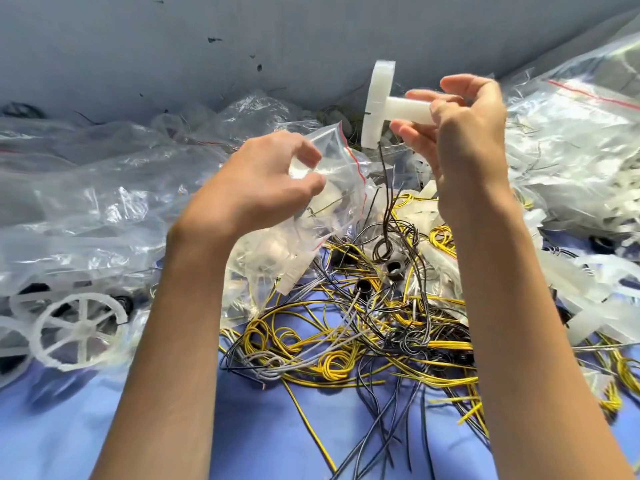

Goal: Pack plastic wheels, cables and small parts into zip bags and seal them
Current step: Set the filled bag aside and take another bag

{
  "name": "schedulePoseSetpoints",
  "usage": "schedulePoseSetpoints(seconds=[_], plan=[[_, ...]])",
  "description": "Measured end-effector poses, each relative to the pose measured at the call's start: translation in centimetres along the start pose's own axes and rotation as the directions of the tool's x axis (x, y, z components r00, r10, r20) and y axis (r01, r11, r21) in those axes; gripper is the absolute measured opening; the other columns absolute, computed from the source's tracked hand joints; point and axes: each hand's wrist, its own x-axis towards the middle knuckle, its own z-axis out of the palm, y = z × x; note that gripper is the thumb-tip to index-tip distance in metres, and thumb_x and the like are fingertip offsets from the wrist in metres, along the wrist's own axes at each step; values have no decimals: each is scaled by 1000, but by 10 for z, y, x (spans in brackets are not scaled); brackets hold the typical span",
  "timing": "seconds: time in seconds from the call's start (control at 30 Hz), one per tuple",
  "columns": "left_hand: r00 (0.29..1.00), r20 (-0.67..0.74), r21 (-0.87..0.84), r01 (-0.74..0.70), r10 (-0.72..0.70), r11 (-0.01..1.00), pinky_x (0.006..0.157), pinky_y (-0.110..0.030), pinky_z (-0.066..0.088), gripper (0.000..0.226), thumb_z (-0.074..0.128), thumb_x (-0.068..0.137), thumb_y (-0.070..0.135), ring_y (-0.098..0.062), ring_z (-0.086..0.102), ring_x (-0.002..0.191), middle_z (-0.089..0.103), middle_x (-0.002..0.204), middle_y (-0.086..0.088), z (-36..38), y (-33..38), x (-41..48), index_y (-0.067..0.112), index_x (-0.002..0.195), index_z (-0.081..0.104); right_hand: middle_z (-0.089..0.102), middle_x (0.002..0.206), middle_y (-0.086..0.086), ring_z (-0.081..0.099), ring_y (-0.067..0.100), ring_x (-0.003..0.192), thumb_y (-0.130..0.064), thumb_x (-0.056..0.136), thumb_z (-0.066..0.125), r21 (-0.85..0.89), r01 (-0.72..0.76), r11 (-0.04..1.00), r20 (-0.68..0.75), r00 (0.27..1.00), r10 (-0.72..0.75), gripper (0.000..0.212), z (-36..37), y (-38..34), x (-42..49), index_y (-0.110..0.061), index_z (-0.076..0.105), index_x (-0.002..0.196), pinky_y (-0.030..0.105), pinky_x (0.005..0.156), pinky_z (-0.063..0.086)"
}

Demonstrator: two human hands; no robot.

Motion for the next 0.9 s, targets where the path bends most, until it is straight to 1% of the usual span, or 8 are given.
schedulePoseSetpoints(seconds=[0.17, 0.3, 0.43, 0.57, 0.67, 0.73, 0.83, 0.9], plan=[[999, -31, -10, -14, 14, 1000, 66, -10, 27, 27, 62, 88, 28, -2, 39, 81, 52, 99, 15, 2, 4, -1, 25, 115, 63, 64, 101, 11, 67, 16, 66, 9, 92, 33, -4, 148, 989, 72, 987, -147, 23, 1, -1, -4, -12, 44, 95, 24, 66, 54], [999, -35, -10, -9, 9, 1000, 62, -4, 30, 29, 65, 85, 26, -4, 42, 75, 52, 96, 16, 1, 5, -2, 25, 114, 62, 63, 98, 3, 67, 9, 81, 9, 87, 43, -235, 417, 878, 124, 909, -399, 23, 4, -1, -7, -13, 44, 94, 30, 71, 58], [998, -54, -9, -17, 16, 1000, 64, -10, 28, 28, 65, 85, 26, -3, 43, 79, 56, 103, 14, 1, 5, -2, 24, 112, 63, 59, 96, 3, 64, -1, 74, 10, 87, 48, -146, 490, 860, 116, 871, -477, 26, 7, -2, -10, -16, 44, 89, 32, 73, 58], [998, -64, -33, -22, 20, 999, 59, -1, 32, 26, 66, 84, 23, 8, 50, 66, 54, 92, 18, 0, 6, -2, 23, 110, 64, 59, 103, 11, 66, 7, 70, 11, 89, 47, 60, 389, 919, 150, 907, -393, 22, 3, -6, -8, -11, 45, 91, 29, 73, 55], [998, -60, -82, -22, 17, 996, 55, 3, 32, 28, 66, 82, 16, 20, 47, 55, 48, 79, 26, -1, 8, -3, 23, 110, 64, 62, 103, 10, 67, 15, 65, 9, 91, 45, 234, 179, 956, 339, 906, -252, 19, -2, -8, -9, -10, 45, 94, 26, 69, 55], [998, -59, -151, -29, 21, 988, 50, -1, 33, 29, 63, 81, 10, 15, 47, 49, 50, 70, 28, -2, 10, -3, 21, 107, 65, 64, 101, 8, 67, 16, 64, 9, 92, 44, 220, 111, 969, 458, 866, -203, 19, -2, -9, -12, -10, 46, 93, 25, 68, 55], [997, -77, -217, -25, 9, 976, 41, -3, 29, 31, 58, 79, 1, 12, 45, 42, 49, 45, 29, -4, 10, -4, 20, 103, 65, 64, 100, 5, 65, 15, 65, 10, 93, 43, 92, 119, 989, 544, 825, -150, 22, 0, -7, -15, -11, 48, 92, 23, 66, 54], [995, -100, -258, -7, -19, 966, 40, -4, 29, 33, 57, 79, 0, 11, 46, 42, 56, 54, 28, -6, 8, -5, 20, 104, 65, 63, 100, 4, 64, 15, 66, 12, 92, 41, 27, 116, 993, 584, 804, -110, 25, -1, -6, -15, -11, 48, 92, 20, 64, 52]])
